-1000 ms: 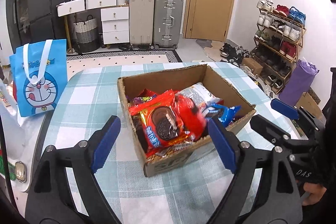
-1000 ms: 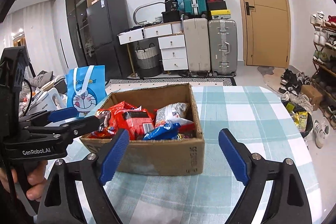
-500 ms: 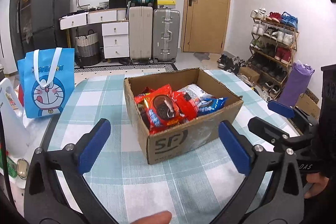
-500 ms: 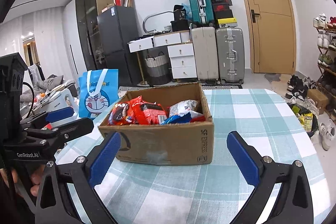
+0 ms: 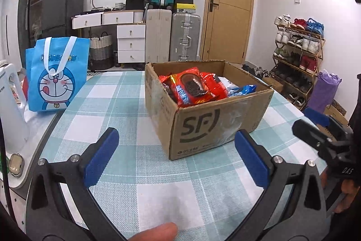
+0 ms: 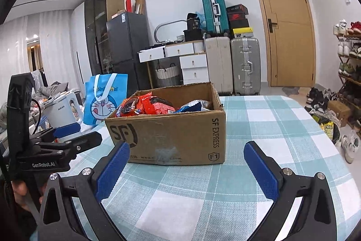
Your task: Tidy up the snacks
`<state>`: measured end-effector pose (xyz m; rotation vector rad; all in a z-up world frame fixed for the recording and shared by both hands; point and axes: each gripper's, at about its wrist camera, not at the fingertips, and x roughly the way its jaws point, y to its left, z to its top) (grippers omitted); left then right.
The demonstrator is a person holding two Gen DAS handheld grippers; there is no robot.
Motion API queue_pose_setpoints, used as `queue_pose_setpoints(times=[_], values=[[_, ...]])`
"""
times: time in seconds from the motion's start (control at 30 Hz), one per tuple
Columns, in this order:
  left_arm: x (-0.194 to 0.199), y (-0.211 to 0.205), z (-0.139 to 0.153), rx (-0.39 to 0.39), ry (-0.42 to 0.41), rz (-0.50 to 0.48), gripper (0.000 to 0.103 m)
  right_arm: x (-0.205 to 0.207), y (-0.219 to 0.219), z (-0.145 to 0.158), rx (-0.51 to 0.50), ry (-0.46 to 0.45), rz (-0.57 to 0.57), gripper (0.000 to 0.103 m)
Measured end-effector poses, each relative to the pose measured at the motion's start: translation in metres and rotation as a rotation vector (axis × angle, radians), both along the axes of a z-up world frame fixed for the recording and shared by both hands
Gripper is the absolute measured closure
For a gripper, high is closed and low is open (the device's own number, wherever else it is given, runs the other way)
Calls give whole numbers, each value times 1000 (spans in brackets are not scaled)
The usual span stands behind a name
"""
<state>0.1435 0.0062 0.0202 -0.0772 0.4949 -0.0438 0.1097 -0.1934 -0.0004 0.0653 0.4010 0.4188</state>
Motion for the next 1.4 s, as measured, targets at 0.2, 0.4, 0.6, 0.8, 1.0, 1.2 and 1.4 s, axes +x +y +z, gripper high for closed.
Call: queue_pose_setpoints(times=[0.2, 0.4, 0.6, 0.8, 1.0, 1.2, 1.4], values=[[-1, -2, -10, 22, -38, 7, 1, -2, 3, 2, -8, -22, 11, 1], [0, -1, -12, 12, -46, -1, 1, -7, 5, 2, -25, -44, 1, 0], [2, 5, -13, -15, -38, 12, 1, -8, 4, 3, -21, -43, -7, 0], [3, 5, -13, 2, -46, 5, 1, -10, 5, 4, -26, -58, -7, 0], [2, 3, -13, 8, -53, 5, 1, -14, 9, 5, -47, -74, 6, 0], [2, 4, -13, 9, -55, 2, 1, -16, 10, 6, -51, -77, 10, 0], [2, 3, -14, 9, -57, 2, 1, -16, 10, 6, -55, -79, 11, 0]])
